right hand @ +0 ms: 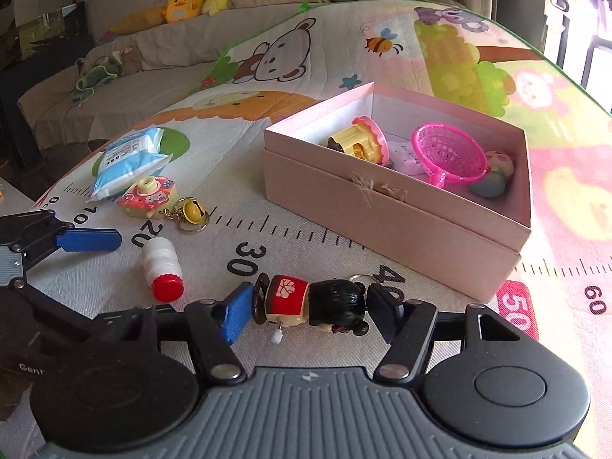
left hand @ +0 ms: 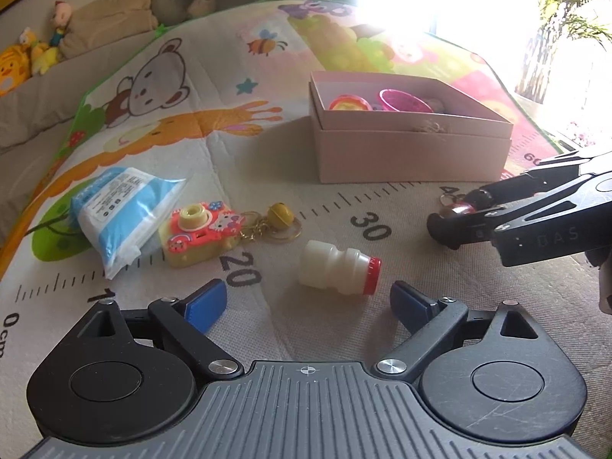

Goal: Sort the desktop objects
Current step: 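Grasp the white bottle with the left tool while the right tool grasps the doll keychain, then carry the bottle and doll keychain over the pink box and release both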

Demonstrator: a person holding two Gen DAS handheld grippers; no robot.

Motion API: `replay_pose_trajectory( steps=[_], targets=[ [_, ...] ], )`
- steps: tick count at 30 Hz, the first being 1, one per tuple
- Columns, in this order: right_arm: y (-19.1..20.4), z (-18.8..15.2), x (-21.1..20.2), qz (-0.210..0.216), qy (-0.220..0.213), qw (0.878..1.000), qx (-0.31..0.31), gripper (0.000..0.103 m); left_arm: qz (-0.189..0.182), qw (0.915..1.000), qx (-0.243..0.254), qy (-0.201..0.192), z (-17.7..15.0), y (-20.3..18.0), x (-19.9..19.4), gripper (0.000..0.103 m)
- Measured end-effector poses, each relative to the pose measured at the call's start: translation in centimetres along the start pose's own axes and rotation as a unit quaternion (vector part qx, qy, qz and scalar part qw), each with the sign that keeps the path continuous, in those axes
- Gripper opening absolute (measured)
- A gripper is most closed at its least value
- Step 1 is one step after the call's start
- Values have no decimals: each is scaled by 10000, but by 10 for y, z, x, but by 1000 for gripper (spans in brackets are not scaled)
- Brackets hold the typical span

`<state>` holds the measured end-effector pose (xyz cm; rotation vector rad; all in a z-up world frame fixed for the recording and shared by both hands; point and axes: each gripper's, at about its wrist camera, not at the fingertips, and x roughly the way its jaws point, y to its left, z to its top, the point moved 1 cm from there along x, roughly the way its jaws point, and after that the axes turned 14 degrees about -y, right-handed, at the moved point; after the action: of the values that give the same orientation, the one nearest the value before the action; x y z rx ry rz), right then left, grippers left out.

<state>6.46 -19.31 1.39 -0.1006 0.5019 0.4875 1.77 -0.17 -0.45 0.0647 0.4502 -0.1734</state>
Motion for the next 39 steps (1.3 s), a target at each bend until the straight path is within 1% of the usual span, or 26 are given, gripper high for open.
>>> replay_pose_trajectory(
  steps=[3,6,9,10,11,14,15,17,18,20,22,28,31,33,35,39],
  targets=[
    [-12,-10,-14,-239,-25,9996,156,65,20,10000,35,9,0,-1,0,96],
    [-19,-19,-27,-458,-117,9987,176,65,9,9998,213,8,1,-7,2,96],
    [-21,-24,-34,-508,-174,9983,226,65,-72,9995,293,-88,4,-14,4,94],
    [-20,-25,-35,-509,-189,9983,201,65,-93,9994,314,-100,6,-16,7,90],
    [-19,-25,-35,-513,-199,9983,168,65,-99,9993,347,-94,7,-18,9,83],
    [-15,-26,-35,-494,-214,9985,19,65,-97,9991,400,-80,11,-22,17,71],
    [-14,-26,-35,-471,-221,9986,-10,65,-100,9991,407,-73,12,-23,18,68],
    [-13,-27,-36,-451,-234,9987,-31,65,-136,9990,428,-63,12,-26,18,59],
    [-13,-28,-37,-444,-246,9987,-28,65,-146,9988,462,-60,12,-27,17,57],
    [-14,-28,-38,-431,-254,9987,-2,65,-159,9985,525,-54,11,-31,13,48],
    [-13,-28,-39,-417,-240,9988,-3,65,-170,9984,536,-54,9,-34,8,48],
    [-5,-21,-56,-307,-231,9991,-186,65,-405,9977,547,-75,7,-42,-11,48],
    [-8,-9,-76,-171,-316,9992,-159,65,-437,9970,558,-309,20,-45,-23,48],
    [-12,6,-93,-152,-499,9985,-157,65,-424,9957,599,-570,36,-46,-33,48],
    [-16,26,-110,-166,-765,9966,-240,65,-387,9928,726,-872,55,-49,-41,48],
    [-25,75,-134,-212,-1328,9903,-362,65,-268,9842,961,-1460,92,-51,-49,48]
  ],
)
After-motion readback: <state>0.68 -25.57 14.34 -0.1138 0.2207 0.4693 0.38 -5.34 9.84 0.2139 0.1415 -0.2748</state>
